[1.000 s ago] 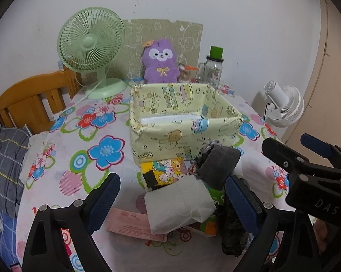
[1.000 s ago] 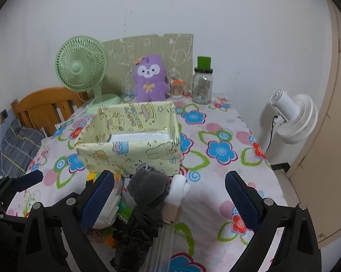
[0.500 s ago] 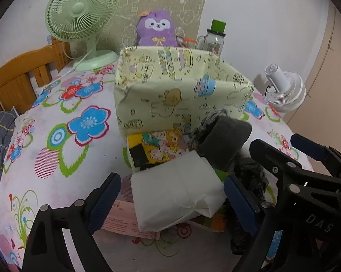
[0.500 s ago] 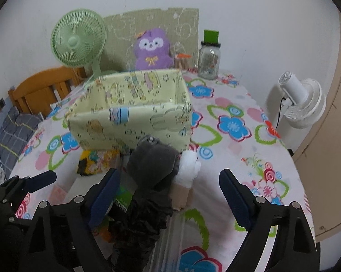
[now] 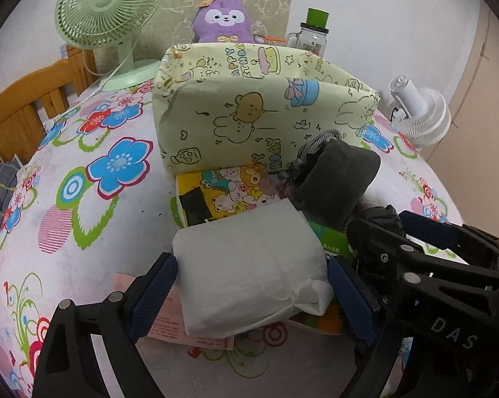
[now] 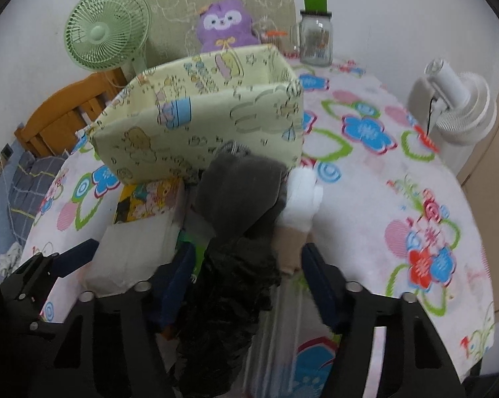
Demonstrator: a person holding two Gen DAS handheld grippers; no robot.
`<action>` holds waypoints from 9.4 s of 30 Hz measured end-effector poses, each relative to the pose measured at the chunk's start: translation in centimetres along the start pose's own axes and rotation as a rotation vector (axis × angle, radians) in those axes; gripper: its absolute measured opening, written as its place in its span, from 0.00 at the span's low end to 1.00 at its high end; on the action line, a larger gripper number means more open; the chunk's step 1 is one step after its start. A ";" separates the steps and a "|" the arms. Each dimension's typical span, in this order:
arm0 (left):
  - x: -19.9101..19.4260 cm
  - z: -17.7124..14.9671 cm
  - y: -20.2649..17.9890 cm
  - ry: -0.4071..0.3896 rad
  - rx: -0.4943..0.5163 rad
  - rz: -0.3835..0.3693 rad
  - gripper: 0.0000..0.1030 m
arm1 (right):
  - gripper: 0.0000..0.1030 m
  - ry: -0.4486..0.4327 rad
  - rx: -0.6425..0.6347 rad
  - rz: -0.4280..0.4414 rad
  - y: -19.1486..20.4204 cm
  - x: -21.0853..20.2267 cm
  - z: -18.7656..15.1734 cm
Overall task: Organize soft objects
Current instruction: 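Grasp the white cloth pouch with the left gripper while the right gripper grasps the black umbrella, then lift the pouch and umbrella with both grippers and carry them over the yellow box, then lower the pouch and umbrella into the yellow box and open both grippers, then withdraw both grippers from the box toward the remaining items, then grasp the green QR-code packet with the left gripper while the right gripper grasps the clear plastic tube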
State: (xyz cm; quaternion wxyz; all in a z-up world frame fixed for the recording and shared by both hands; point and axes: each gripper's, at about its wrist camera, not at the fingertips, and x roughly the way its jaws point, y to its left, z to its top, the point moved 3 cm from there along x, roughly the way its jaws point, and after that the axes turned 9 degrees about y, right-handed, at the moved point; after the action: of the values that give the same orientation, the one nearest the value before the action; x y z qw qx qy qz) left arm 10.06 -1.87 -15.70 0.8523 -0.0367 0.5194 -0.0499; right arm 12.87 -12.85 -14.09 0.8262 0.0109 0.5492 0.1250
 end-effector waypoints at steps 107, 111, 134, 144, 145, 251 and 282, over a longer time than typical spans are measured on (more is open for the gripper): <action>-9.3 8.0 -2.9 -0.260 0.083 0.040 0.74 | 0.36 -0.293 -0.059 0.006 1.2 -9.6 7.8; -9.1 8.8 -2.6 -0.263 0.081 0.044 0.74 | 0.36 -0.298 -0.058 0.006 1.3 -9.4 8.8; -7.0 14.9 -1.6 -0.286 0.068 0.049 0.75 | 0.37 -0.347 -0.049 -0.036 1.1 -7.8 14.9; -3.8 16.8 0.2 -0.230 0.044 0.082 0.77 | 0.37 -0.309 -0.050 -0.058 1.3 -4.4 17.3; -3.3 16.8 0.3 -0.212 0.039 0.083 0.79 | 0.37 -0.298 -0.049 -0.061 1.3 -3.8 17.4; -4.4 2.5 -4.4 -0.146 0.121 0.021 0.98 | 0.86 -0.227 -0.050 -0.107 -0.7 -5.8 2.3; 1.9 -1.9 -4.5 -0.005 0.123 0.011 0.98 | 0.86 -0.079 0.035 -0.099 -2.2 -0.2 -2.8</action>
State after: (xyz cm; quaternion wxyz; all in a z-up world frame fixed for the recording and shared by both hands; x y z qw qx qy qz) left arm 9.01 -6.64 -17.76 0.8546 0.0184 0.5133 -0.0770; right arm 10.65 -15.40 -15.40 0.8521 0.0032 0.5181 0.0738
